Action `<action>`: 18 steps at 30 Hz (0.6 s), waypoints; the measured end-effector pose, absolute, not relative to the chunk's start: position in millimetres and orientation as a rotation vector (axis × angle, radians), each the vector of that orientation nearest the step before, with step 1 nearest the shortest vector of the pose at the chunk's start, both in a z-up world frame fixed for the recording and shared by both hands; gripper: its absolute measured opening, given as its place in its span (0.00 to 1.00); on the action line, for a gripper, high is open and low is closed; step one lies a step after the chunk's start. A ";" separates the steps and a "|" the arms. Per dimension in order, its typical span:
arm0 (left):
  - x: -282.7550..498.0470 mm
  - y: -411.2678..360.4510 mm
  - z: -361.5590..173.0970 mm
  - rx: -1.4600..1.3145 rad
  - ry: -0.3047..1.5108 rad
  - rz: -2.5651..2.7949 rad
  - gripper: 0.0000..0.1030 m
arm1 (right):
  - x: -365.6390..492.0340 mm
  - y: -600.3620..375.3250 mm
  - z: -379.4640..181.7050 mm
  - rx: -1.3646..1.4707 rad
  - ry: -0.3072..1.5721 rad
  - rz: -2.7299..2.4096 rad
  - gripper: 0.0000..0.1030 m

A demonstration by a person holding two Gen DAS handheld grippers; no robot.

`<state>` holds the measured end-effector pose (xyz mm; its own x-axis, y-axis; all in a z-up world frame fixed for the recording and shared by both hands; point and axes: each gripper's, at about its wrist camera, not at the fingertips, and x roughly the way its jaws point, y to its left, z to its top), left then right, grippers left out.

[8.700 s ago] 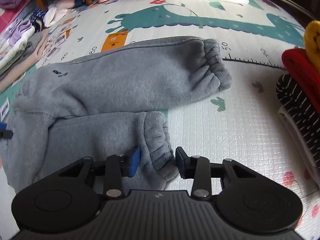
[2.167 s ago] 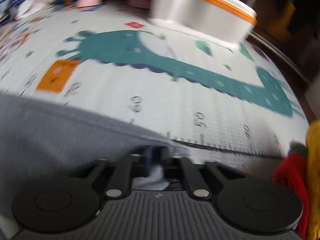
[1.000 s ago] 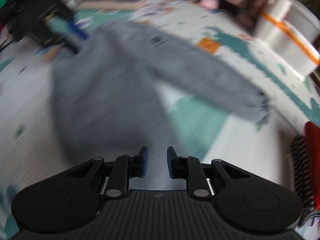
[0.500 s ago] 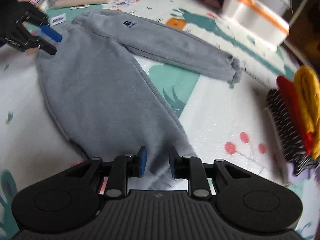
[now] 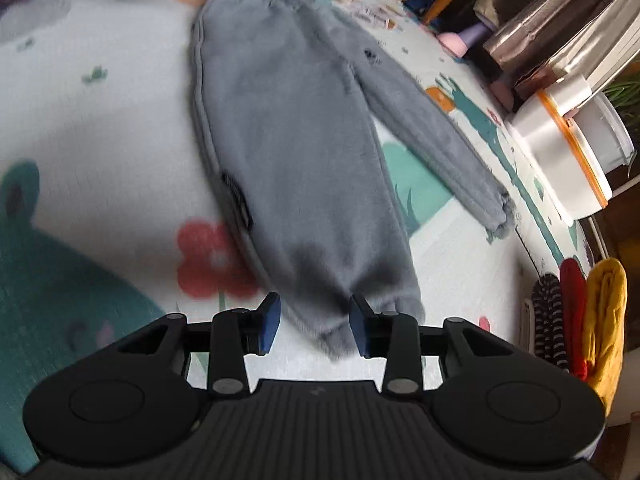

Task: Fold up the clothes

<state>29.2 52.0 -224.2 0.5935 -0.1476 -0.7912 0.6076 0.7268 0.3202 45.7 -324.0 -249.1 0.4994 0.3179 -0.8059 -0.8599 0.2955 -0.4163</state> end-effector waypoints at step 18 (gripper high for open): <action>20.7 58.1 -276.6 1.353 0.548 -0.597 0.42 | 39.5 -331.9 -266.8 -1.113 0.584 0.972 0.43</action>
<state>20.7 58.1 -276.6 0.7339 -0.0786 -0.6747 0.6790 0.1152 0.7251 39.5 -331.9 -266.8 0.4816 0.3495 -0.8037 -0.8737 0.1191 -0.4717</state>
